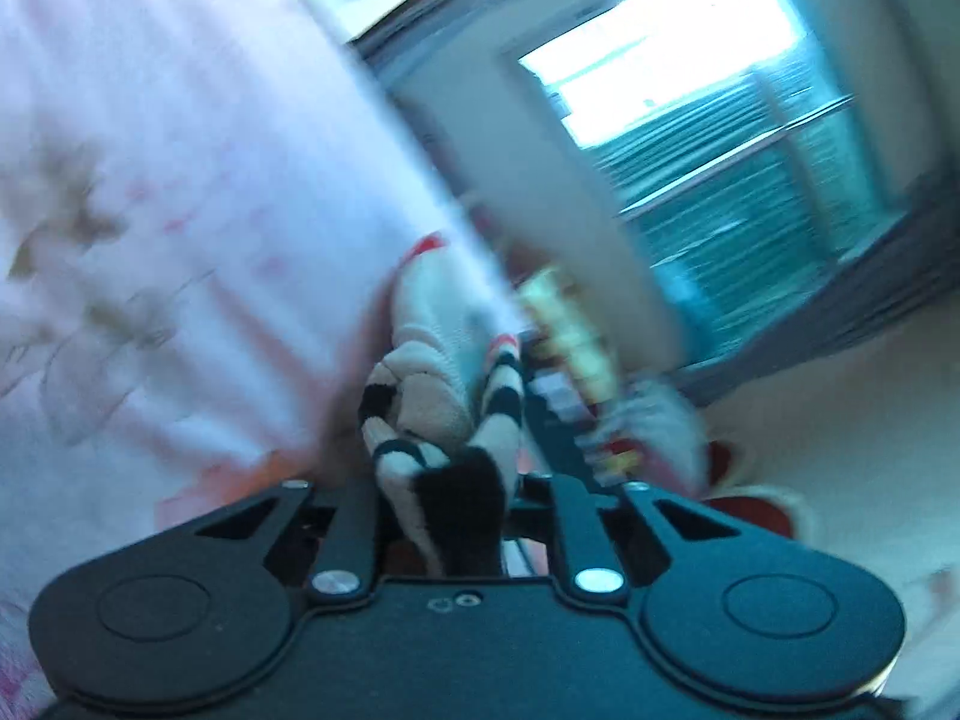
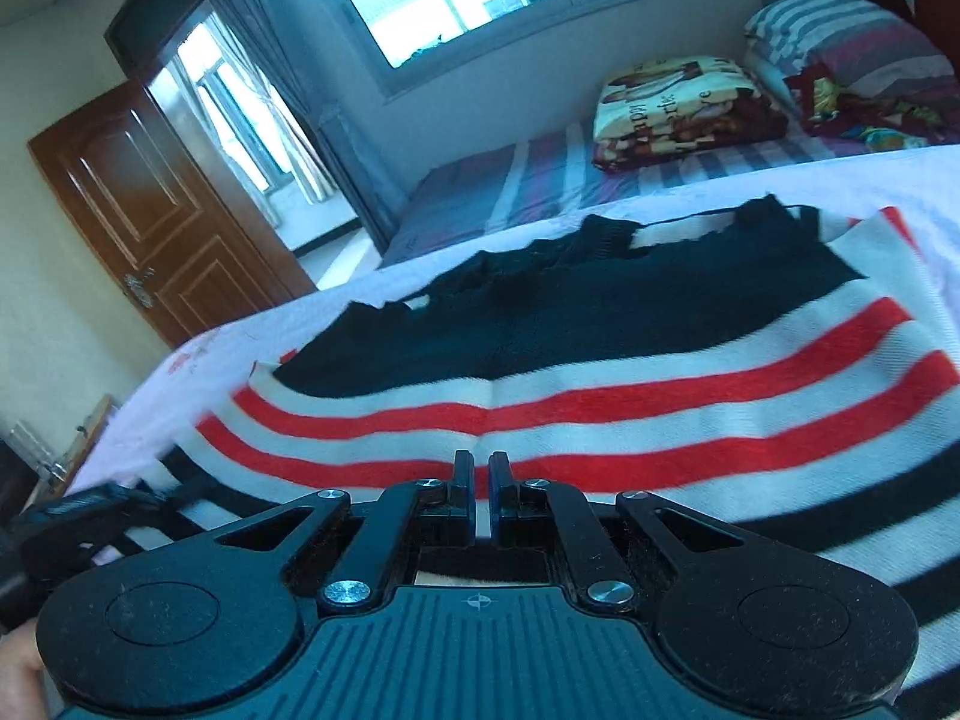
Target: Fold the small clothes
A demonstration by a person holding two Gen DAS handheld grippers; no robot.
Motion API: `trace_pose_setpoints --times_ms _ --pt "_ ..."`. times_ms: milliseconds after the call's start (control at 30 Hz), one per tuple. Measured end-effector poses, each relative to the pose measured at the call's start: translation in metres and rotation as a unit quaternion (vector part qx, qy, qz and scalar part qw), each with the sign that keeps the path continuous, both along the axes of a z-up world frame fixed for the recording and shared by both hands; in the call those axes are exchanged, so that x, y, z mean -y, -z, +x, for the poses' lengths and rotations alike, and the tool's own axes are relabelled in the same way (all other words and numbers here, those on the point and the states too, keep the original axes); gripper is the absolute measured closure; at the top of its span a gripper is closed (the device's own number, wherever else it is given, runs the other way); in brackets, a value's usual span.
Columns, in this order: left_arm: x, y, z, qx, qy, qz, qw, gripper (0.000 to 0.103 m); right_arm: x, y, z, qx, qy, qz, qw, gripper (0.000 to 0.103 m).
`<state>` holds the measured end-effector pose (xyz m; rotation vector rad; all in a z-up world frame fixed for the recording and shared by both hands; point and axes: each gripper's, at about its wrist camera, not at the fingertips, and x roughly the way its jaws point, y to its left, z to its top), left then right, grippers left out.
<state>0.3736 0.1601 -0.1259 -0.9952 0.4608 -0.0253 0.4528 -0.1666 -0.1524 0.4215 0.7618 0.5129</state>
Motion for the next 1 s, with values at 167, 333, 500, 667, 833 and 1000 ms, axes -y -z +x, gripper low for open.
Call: trace_pose_setpoints --times_ms 167,333,500,667,833,1000 --pt "-0.009 0.029 0.001 -0.056 -0.001 -0.016 0.9983 0.09 -0.004 0.025 0.012 -0.024 0.004 -0.008 1.0 0.103" --pt "-0.009 0.022 0.0 -0.03 0.006 -0.028 0.9991 0.09 -0.006 0.023 0.012 -0.023 0.004 -0.024 0.999 0.103" --pt "0.009 -0.027 0.012 0.027 0.055 0.03 0.9977 0.09 -0.002 0.026 0.012 -0.029 0.011 -0.01 0.999 0.103" --pt "0.062 -0.09 0.038 0.065 0.14 0.093 0.9837 0.09 0.003 0.026 0.014 -0.042 0.019 0.01 0.999 0.103" --pt "0.155 -0.117 0.068 0.053 0.242 0.165 0.9546 0.089 0.073 0.009 0.002 -0.044 0.128 0.103 0.985 0.103" --pt "0.265 -0.065 0.101 -0.039 0.355 0.187 0.915 0.066 0.194 0.006 -0.029 -0.062 0.241 0.184 0.951 0.058"
